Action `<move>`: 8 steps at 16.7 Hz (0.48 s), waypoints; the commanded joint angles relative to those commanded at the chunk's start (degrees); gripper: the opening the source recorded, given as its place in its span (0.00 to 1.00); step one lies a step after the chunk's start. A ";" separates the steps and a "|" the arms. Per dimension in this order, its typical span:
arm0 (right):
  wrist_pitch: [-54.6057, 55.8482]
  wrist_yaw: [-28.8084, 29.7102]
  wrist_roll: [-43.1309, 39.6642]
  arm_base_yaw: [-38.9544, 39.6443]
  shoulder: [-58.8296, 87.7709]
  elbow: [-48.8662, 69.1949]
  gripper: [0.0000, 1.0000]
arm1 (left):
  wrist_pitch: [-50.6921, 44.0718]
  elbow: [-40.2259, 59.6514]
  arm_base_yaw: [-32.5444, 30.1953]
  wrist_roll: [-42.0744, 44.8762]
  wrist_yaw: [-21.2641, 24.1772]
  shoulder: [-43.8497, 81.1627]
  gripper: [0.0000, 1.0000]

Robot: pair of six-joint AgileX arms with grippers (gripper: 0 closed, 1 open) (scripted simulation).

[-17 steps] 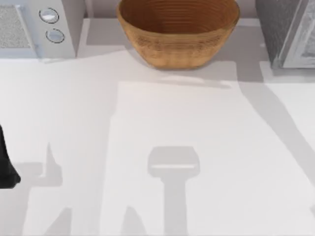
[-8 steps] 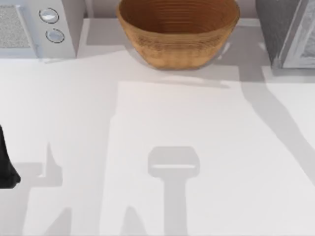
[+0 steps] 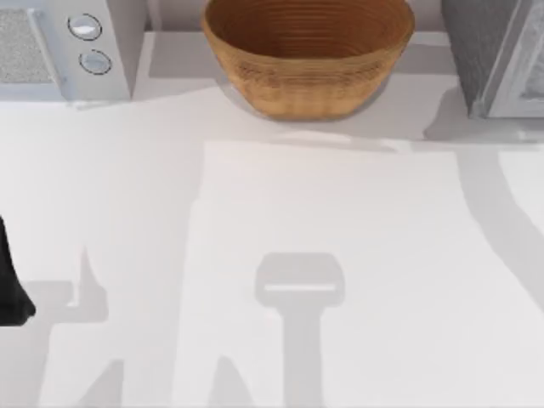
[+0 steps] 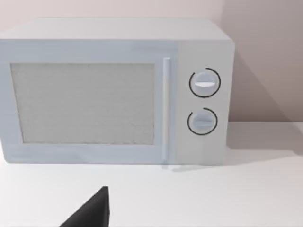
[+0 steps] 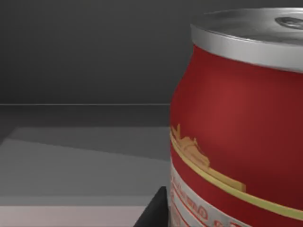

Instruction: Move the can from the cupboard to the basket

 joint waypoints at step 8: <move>15.02 -11.85 -0.41 -11.39 -33.90 -56.11 0.00 | 0.00 0.00 0.00 0.00 0.00 0.00 1.00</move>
